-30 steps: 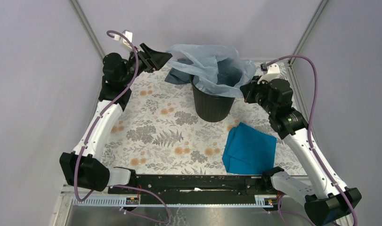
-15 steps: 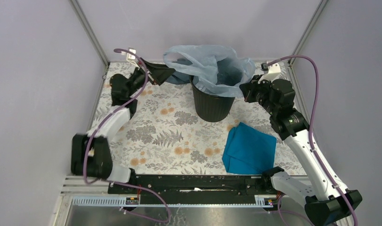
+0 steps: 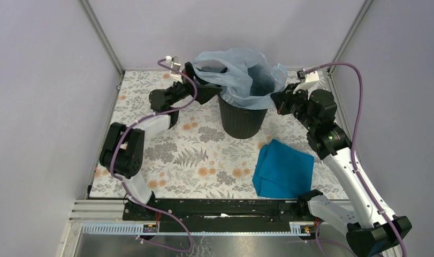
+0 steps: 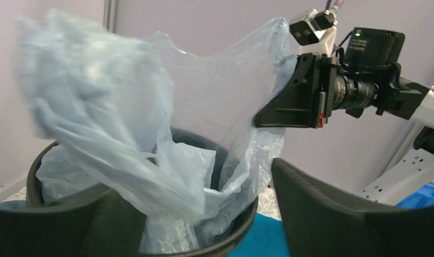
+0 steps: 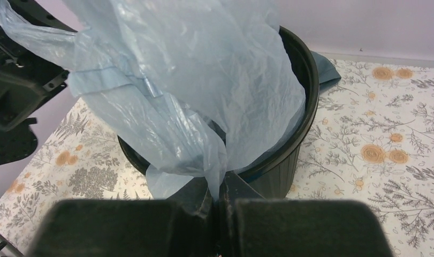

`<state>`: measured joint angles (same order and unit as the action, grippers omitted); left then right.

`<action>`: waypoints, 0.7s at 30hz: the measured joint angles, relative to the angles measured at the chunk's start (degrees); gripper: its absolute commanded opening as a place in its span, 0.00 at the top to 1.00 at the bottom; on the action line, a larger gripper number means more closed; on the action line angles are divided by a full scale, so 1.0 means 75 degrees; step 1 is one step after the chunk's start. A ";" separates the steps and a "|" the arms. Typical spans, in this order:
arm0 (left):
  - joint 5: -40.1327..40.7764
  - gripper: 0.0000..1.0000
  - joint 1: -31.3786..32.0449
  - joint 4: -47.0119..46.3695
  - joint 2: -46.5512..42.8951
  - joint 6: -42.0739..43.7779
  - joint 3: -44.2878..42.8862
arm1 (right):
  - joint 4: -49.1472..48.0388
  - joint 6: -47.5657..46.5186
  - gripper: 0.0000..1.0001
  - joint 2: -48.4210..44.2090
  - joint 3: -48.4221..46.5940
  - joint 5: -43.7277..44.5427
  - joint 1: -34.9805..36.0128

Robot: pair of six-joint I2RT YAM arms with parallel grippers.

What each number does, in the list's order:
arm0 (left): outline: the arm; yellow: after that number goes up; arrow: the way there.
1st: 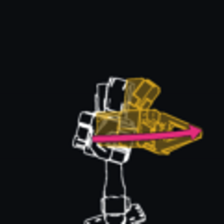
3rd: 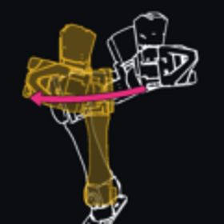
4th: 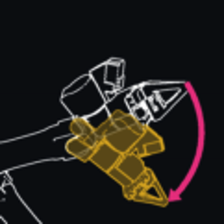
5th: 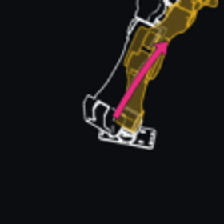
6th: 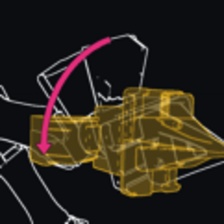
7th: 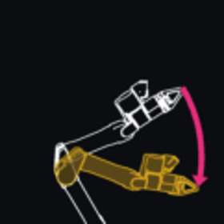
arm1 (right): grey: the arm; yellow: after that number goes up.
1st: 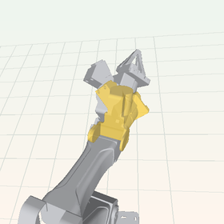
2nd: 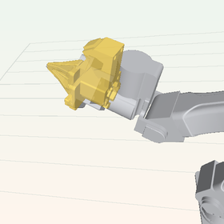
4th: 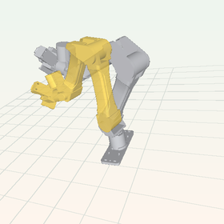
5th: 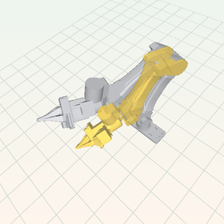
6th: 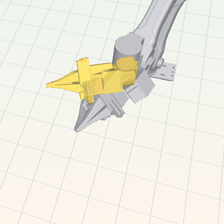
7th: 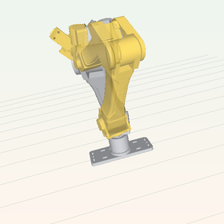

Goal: Put the trash bags into the trash bin

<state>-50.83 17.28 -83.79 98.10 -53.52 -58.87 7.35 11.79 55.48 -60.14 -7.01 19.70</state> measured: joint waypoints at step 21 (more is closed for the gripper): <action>0.5729 1.00 0.1137 0.8049 -0.2757 0.1859 -0.0991 | 0.1329 0.1154 0.73 -0.0423 0.0154 0.0883 0.0003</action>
<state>-7.86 25.80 -23.42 77.43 -39.57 -66.30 17.32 20.45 52.31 -58.98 -0.38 19.73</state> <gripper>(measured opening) 0.005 0.236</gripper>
